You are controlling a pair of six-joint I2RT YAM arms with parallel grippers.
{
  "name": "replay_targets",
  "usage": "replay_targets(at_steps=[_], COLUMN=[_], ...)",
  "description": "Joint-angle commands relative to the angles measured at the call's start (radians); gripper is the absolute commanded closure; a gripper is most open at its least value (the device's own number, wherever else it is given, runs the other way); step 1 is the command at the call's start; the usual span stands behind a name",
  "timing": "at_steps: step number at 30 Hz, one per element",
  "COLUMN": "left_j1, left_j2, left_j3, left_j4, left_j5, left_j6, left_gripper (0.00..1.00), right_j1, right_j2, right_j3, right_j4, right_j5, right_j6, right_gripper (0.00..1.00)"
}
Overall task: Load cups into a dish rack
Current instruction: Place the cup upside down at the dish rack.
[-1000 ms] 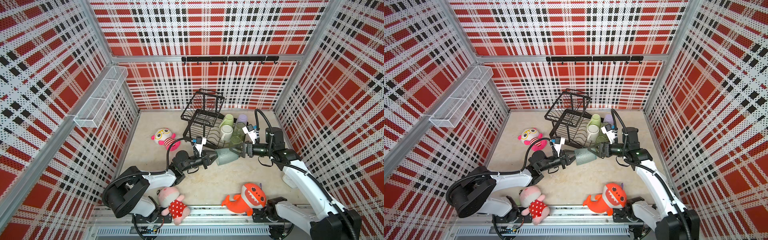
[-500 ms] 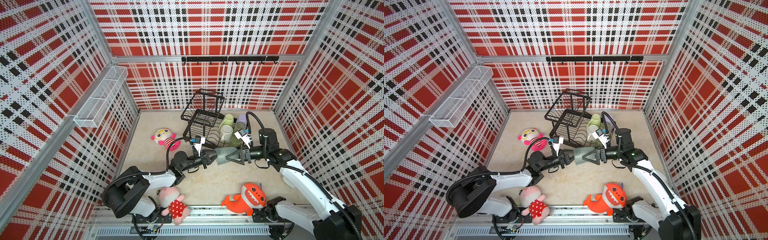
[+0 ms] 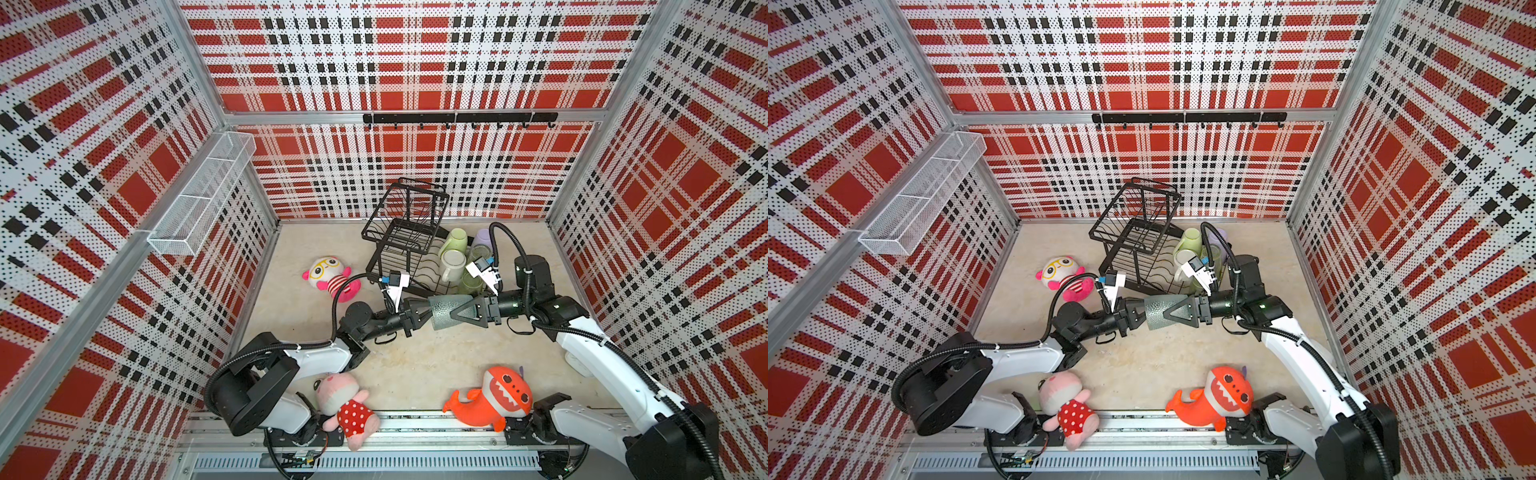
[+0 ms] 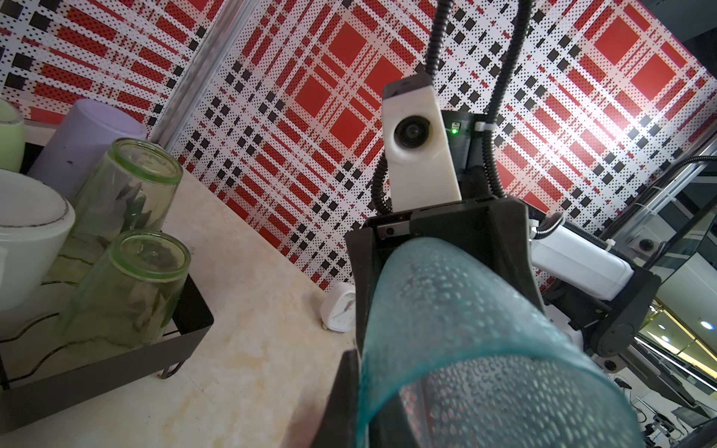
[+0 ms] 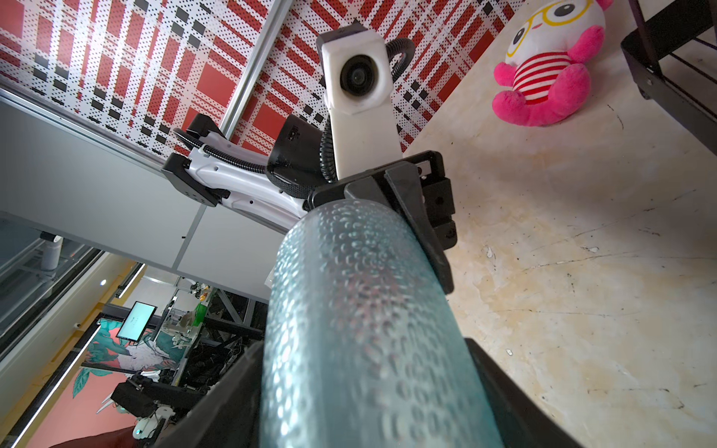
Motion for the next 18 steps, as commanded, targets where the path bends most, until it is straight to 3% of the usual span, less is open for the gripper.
replay_targets(at_steps=[1,4,6,8,18], left_j1=[0.005,0.006,0.006,0.005,-0.003], left_j2=[0.003,0.008,0.01,0.012,0.022], left_j3=[0.017,0.016,0.017,0.02,0.04], left_j4=[0.023,0.023,0.023,0.023,0.027], left_j5=[0.023,0.024,0.026,0.031,0.038], left_j6=[0.004,0.001,0.0,0.001,0.006], left_gripper=[0.9,0.88,0.88,0.89,0.92], right_j1=[0.011,0.017,0.029,0.039,0.096], right_j2=[0.005,0.007,0.003,-0.002,0.05], right_j3=[0.016,0.009,0.002,-0.006,-0.004], right_j4=[0.055,0.087,0.12,0.155,0.232], right_j5=[-0.041,-0.053,-0.044,-0.035,-0.006], right_j6=[0.008,0.032,0.054,0.078,0.123], right_gripper=[0.29,0.28,0.14,0.1,0.11])
